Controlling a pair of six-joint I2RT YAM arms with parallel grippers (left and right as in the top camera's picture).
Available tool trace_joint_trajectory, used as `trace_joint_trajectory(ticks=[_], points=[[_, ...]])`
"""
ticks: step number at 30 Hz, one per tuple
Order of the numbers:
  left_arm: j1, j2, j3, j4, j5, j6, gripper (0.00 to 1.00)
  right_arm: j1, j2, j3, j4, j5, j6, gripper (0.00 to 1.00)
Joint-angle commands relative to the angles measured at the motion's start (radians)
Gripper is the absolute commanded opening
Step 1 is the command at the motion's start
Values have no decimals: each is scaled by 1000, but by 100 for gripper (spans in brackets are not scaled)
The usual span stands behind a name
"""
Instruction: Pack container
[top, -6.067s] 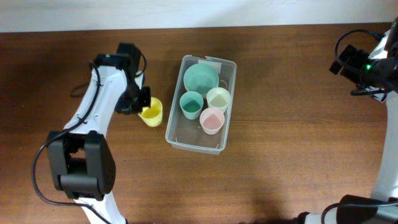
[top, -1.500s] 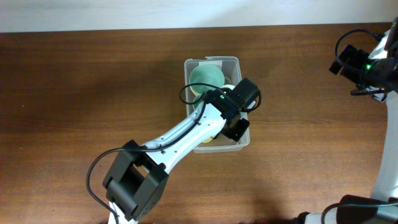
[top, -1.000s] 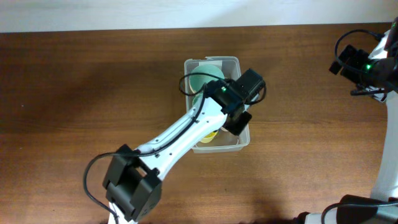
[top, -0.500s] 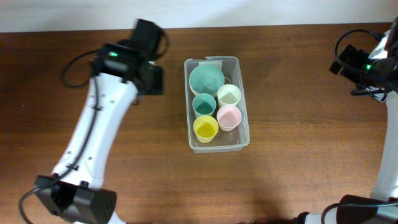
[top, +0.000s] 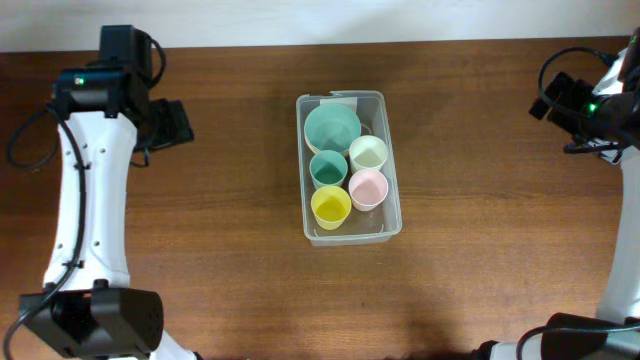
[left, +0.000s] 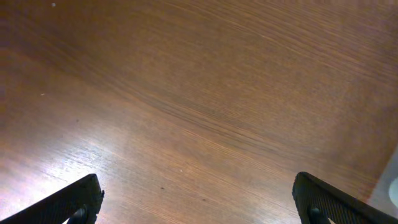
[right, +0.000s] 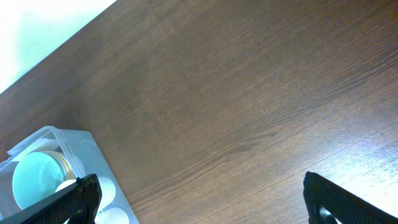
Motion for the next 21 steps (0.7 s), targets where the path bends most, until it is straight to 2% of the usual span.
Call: trace_joint_trajectory(ticks=[1, 21], points=[[16, -23, 14, 3, -14, -6, 100, -3, 1, 1, 0, 8, -3, 99], [16, -23, 14, 2, -14, -6, 100, -4, 1, 1, -21, 10, -28, 99]])
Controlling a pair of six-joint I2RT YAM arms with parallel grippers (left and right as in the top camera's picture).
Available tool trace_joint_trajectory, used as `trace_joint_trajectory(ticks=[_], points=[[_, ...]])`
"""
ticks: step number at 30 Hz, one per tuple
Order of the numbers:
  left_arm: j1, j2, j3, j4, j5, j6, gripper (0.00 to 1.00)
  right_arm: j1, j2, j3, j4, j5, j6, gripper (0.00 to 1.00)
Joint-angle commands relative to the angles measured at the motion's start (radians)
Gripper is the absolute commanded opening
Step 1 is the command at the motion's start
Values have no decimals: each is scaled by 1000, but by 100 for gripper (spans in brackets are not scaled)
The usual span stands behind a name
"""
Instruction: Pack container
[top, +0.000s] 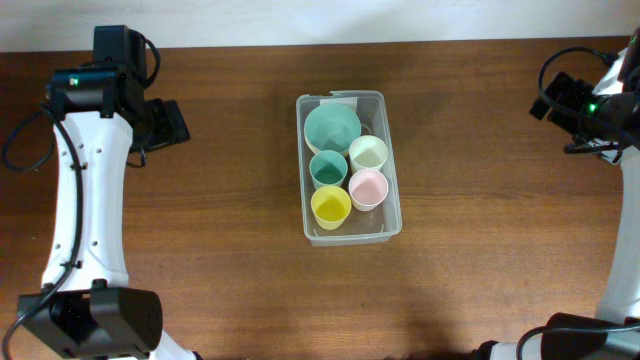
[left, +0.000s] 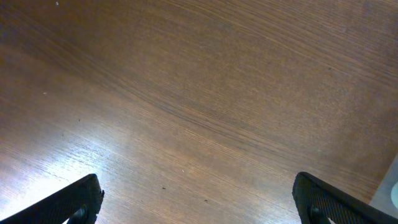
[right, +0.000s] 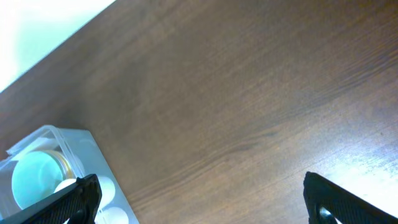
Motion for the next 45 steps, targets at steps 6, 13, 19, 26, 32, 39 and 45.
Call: trace_joint_trajectory(ticks=[6, 13, 19, 26, 32, 39, 45], points=[[2, -23, 14, 3, -14, -5, 100, 31, -86, -4, 88, 26, -156, 99], [2, -23, 14, 3, -14, -5, 100, 217, -353, -145, 264, 24, -525, 99], [2, -23, 14, 3, -14, -5, 100, 267, -655, -526, 409, 24, -557, 99], [2, -23, 14, 3, -14, -5, 100, 266, -1017, -1029, 591, 24, -519, 99], [2, -23, 14, 3, -13, -5, 100, 266, -1306, -1370, 663, 27, -390, 99], [2, -23, 14, 3, -13, -5, 100, 266, -1500, -1553, 673, 23, -349, 99], [2, -23, 14, 3, -14, -5, 100, 266, -1592, -1639, 673, 24, -349, 99]])
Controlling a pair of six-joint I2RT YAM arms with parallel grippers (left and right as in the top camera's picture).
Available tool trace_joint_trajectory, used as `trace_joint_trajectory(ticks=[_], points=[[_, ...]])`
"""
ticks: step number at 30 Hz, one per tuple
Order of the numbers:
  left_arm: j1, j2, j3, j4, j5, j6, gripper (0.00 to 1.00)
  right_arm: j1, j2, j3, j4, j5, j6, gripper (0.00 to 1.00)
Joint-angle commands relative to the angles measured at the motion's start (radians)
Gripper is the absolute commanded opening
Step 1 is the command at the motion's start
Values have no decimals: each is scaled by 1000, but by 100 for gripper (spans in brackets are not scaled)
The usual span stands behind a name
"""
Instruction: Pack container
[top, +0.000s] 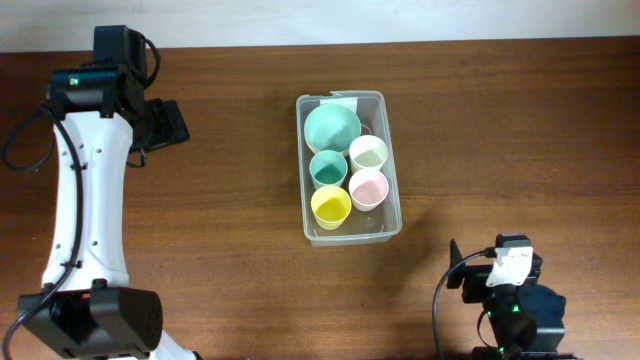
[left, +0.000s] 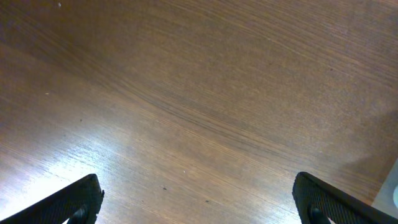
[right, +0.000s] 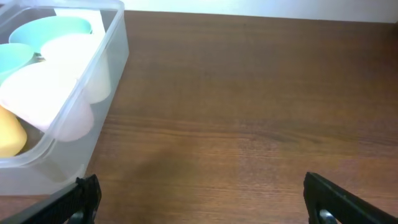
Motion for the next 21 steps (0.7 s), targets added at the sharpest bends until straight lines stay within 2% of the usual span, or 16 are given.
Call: trace_joint_trajectory(ticks=[1, 21], points=[[2, -23, 14, 2, -8, -5, 100, 5, -50, -49, 6, 5, 16, 99], [2, -23, 14, 2, -7, -6, 100, 5, -54, -80, 13, 5, 15, 99]])
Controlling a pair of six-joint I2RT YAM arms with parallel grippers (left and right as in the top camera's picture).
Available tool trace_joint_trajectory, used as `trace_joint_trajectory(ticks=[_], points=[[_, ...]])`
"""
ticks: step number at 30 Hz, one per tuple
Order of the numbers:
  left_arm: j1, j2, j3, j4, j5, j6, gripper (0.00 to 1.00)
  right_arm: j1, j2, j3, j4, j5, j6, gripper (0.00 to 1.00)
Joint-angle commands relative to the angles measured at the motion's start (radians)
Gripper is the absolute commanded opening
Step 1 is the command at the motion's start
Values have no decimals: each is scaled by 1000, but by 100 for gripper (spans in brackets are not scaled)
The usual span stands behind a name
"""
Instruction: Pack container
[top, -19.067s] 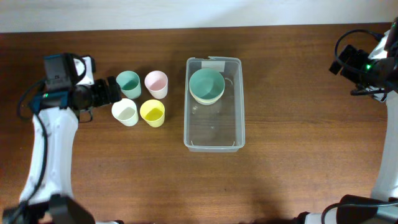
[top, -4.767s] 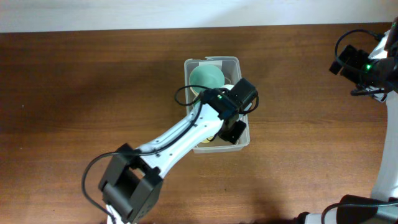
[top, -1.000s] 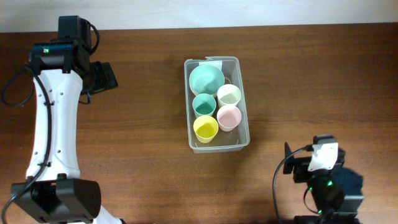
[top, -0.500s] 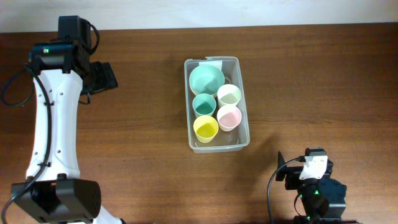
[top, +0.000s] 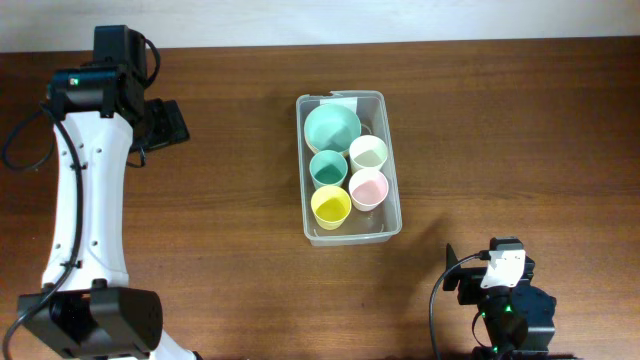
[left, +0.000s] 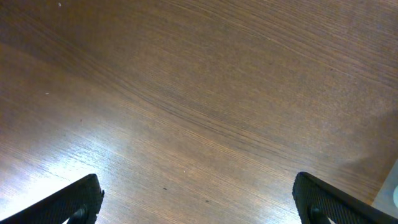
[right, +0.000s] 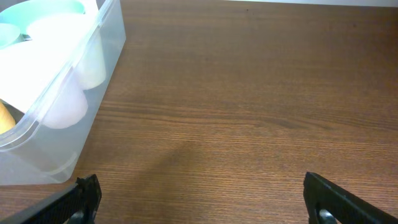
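A clear plastic container stands mid-table. Inside it sit a large teal bowl, a small teal cup, a pale green cup, a pink cup and a yellow cup. The container's near corner shows at the left of the right wrist view. My left gripper is open over bare wood at the far left. My right gripper is open and empty, low at the front right, a short way right of the container.
The brown wooden table runs to a white wall edge at the back. My left arm stretches along the left side. The right arm's base sits at the front edge.
The right arm has drawn slightly further toward the front edge, so the container sits a little further off in its wrist view. The left arm has not moved.
At first both grippers were open at the back corners, with the cups and bowl in the container. The left arm shifted slightly and then stayed. The right arm went from the back right to the front right, facing the container's side.
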Motion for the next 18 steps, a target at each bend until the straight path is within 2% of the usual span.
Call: trace_joint_trajectory(ticks=[1, 18], points=[[2, -23, 14, 2, -8, -5, 100, 5, -12, -7, 3, 5, 9, 99], [0, -47, 13, -1, -8, -5, 100, 5, -12, -7, 3, 5, 9, 99]])
